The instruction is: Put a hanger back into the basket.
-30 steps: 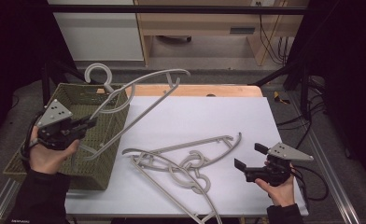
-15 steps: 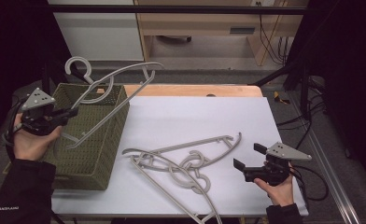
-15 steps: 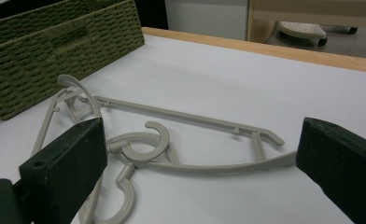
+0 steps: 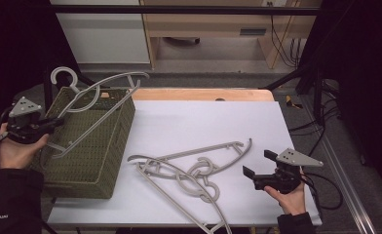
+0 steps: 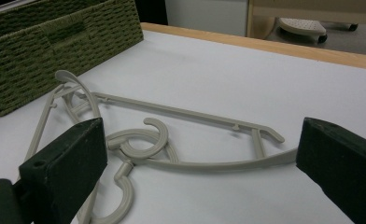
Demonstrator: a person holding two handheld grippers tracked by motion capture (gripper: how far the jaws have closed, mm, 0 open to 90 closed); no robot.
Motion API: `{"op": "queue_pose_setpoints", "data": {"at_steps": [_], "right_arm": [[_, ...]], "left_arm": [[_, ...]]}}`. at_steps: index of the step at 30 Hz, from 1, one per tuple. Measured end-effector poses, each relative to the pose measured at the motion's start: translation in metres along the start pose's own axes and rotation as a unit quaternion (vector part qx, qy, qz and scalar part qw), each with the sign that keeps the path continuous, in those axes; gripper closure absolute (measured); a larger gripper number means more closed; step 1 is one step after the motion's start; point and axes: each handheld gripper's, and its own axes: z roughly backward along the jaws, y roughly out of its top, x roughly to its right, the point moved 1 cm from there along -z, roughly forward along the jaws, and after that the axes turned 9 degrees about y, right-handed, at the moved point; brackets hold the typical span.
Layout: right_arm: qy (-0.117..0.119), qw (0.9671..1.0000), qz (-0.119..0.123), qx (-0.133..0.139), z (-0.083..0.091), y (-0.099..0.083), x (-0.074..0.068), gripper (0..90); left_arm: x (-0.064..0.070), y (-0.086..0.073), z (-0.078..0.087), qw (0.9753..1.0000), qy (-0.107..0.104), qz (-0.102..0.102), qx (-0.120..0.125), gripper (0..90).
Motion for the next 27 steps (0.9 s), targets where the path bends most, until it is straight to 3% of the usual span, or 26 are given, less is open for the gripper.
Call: {"op": "queue_pose_setpoints", "data": {"at_steps": [12,25,27], "right_arm": [[-0.003,1.0,0.0,-0.001,0.0,0.0,0.0,2.2],[-0.002,1.0,0.002,0.0,0.0,0.0,0.0,2.1],[-0.001,1.0,0.001,0.0,0.0,0.0,0.0,2.1]], "left_arm": [[-0.026,-0.025,-0.002,0.9995,0.023,-0.001,-0.022,82.5],[-0.04,-0.043,0.004,0.9989,0.035,0.002,-0.032,82.5],[-0.038,-0.042,0.001,0.998,0.044,-0.008,-0.044,82.5]]}}
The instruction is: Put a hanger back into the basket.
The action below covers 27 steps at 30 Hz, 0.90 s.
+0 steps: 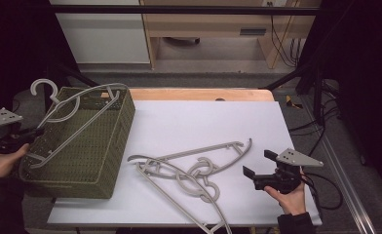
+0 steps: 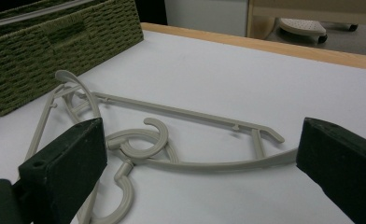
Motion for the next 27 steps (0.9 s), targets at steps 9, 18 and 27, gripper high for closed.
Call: {"op": "queue_pose_setpoints", "data": {"at_steps": [9,18,27], "right_arm": [[-0.001,1.0,0.0,-0.002,0.0,0.0,0.0,2.1],[0.0,1.0,0.001,-0.008,-0.002,-0.001,0.0,2.1],[0.002,0.9999,0.003,-0.01,-0.003,-0.001,-0.001,2.1]], "left_arm": [[0.002,-0.016,-0.016,0.9996,0.005,0.001,-0.028,82.5],[0.006,-0.03,-0.029,0.9984,0.012,-0.007,-0.054,82.5],[0.022,-0.026,-0.044,0.9937,0.025,-0.031,-0.105,82.0]]}}
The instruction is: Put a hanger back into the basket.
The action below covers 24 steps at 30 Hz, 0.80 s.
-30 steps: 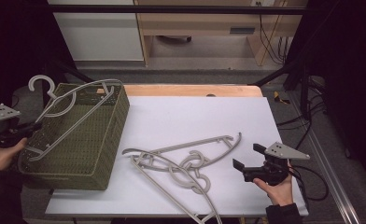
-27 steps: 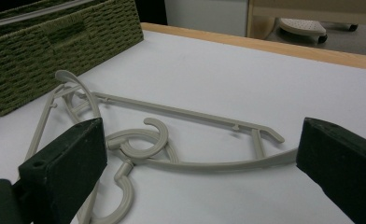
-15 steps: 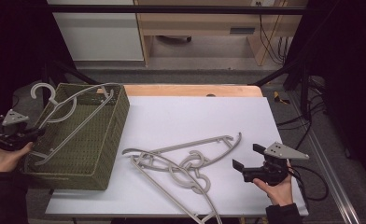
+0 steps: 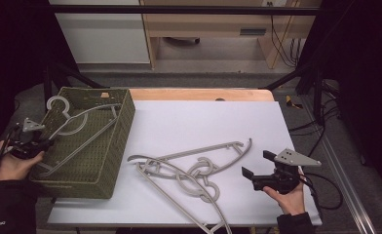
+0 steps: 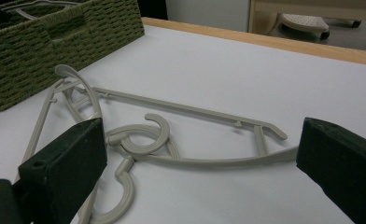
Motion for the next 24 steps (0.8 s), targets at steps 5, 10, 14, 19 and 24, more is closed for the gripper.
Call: {"op": "queue_pose_setpoints", "data": {"at_steps": [5,10,14,19,24], "right_arm": [[0.001,1.0,0.0,-0.003,-0.001,0.0,0.0,2.1],[0.001,1.0,-0.002,-0.002,-0.001,0.0,-0.001,2.1],[0.0,1.0,-0.001,-0.001,0.0,0.001,-0.001,2.2],[0.0,1.0,-0.001,-0.001,0.0,0.002,-0.002,2.3],[-0.001,1.0,0.0,0.003,0.002,0.004,-0.003,2.3]], "left_arm": [[-0.001,0.0,-0.005,0.9997,0.002,0.01,-0.02,81.0],[-0.003,0.0,-0.007,0.9994,0.001,0.015,-0.032,75.0],[-0.006,0.003,0.004,0.999,-0.012,0.041,-0.011,69.5],[-0.002,0.013,0.027,0.9978,-0.021,0.052,0.036,59.3],[0.014,0.023,0.049,0.9913,-0.046,0.061,0.106,47.4]]}}
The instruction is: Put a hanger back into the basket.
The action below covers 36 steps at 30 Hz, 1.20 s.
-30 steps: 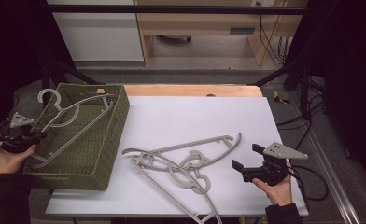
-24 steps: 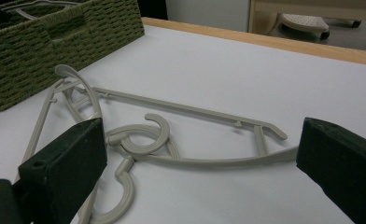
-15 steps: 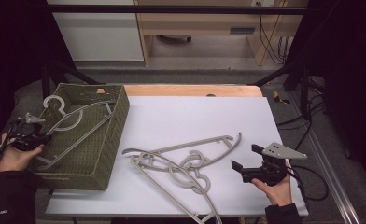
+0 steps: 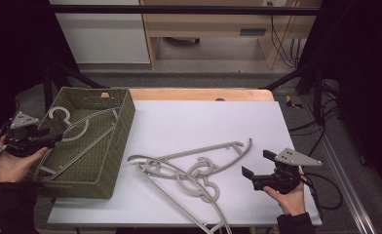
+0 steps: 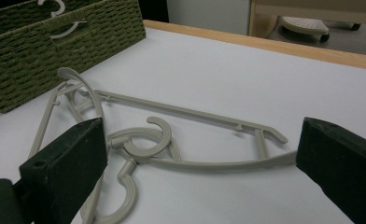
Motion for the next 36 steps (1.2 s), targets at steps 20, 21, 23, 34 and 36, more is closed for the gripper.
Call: {"op": "queue_pose_setpoints", "data": {"at_steps": [20,21,23,34,36], "right_arm": [[0.001,0.9999,0.008,-0.01,-0.005,0.007,-0.014,3.9],[0.001,0.9999,0.007,-0.009,-0.006,0.008,-0.015,4.0],[0.007,0.9999,0.01,-0.013,-0.007,0.009,-0.019,4.3],[0.036,0.9984,0.012,-0.04,-0.025,0.005,-0.033,5.9],[0.038,0.9983,0.015,-0.042,-0.026,0.004,-0.033,6.1]], "left_arm": [[0.101,-0.002,0.04,0.9774,-0.14,0.028,0.156,11.2],[0.106,-0.002,0.041,0.9766,-0.142,0.029,0.159,10.4],[0.114,-0.004,0.041,0.9761,-0.148,0.02,0.158,9.3],[0.14,-0.015,0.041,0.9733,-0.168,0.0,0.156,7.0],[0.14,-0.015,0.041,0.9728,-0.171,0.001,0.157,7.1]]}}
